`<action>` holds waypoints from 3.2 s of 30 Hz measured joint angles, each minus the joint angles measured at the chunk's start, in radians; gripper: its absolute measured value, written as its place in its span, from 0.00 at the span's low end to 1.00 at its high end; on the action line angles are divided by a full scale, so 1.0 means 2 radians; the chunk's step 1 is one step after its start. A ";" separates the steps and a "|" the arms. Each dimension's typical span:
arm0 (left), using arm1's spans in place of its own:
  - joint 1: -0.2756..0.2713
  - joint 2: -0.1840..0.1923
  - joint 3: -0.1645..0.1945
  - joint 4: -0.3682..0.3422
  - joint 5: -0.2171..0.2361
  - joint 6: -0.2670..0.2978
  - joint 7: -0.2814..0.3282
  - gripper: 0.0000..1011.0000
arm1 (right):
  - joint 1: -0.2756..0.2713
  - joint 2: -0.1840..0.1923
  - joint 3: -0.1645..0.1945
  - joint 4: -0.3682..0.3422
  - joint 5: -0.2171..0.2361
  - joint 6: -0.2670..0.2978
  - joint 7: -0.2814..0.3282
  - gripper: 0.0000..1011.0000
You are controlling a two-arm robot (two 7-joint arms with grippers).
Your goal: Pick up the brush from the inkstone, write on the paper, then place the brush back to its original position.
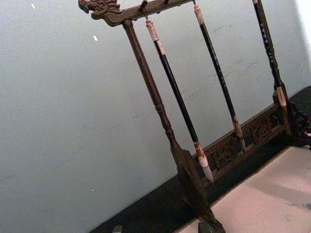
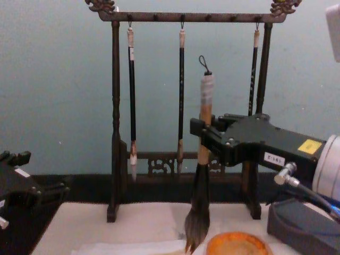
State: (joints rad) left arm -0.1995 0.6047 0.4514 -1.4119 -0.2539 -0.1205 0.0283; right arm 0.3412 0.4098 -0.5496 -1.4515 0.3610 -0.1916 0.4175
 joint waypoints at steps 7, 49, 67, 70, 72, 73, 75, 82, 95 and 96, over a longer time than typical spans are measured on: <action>0.000 0.000 0.000 0.000 0.000 0.000 0.000 1.00 | -0.001 -0.006 0.000 0.002 -0.011 0.000 0.005 0.17; 0.000 0.000 0.000 0.000 0.000 0.000 0.000 1.00 | -0.071 0.016 0.031 -0.079 -0.077 0.018 0.027 0.17; 0.000 0.000 0.000 0.000 0.000 0.000 0.000 1.00 | -0.106 0.031 0.055 -0.118 -0.089 0.019 0.029 0.17; 0.000 0.000 0.000 0.000 0.000 0.000 0.000 1.00 | -0.109 0.032 0.058 -0.122 -0.089 0.019 0.029 0.17; 0.000 0.000 0.000 0.000 0.000 0.000 0.000 1.00 | -0.110 0.031 0.061 -0.123 -0.088 0.018 0.029 0.17; 0.000 0.000 0.000 0.000 0.000 0.000 0.000 1.00 | -0.110 0.031 0.062 -0.124 -0.088 0.018 0.029 0.17; 0.000 0.000 0.000 0.000 0.000 0.000 0.000 1.00 | -0.110 0.029 0.065 -0.125 -0.087 0.016 0.028 0.17; 0.000 0.000 0.000 0.000 0.000 0.000 0.000 1.00 | -0.105 0.020 0.079 -0.123 -0.070 0.010 0.025 0.17; 0.000 0.000 0.000 0.000 0.000 0.000 0.000 1.00 | -0.080 -0.019 0.132 -0.065 0.077 0.067 0.034 0.17; 0.000 0.000 0.000 0.000 0.000 0.000 0.000 1.00 | -0.079 -0.022 0.136 -0.061 0.089 0.074 0.034 0.17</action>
State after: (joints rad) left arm -0.1995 0.6047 0.4514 -1.4120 -0.2539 -0.1205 0.0283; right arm 0.1835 0.3666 -0.2772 -1.5743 0.5382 -0.0441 0.4854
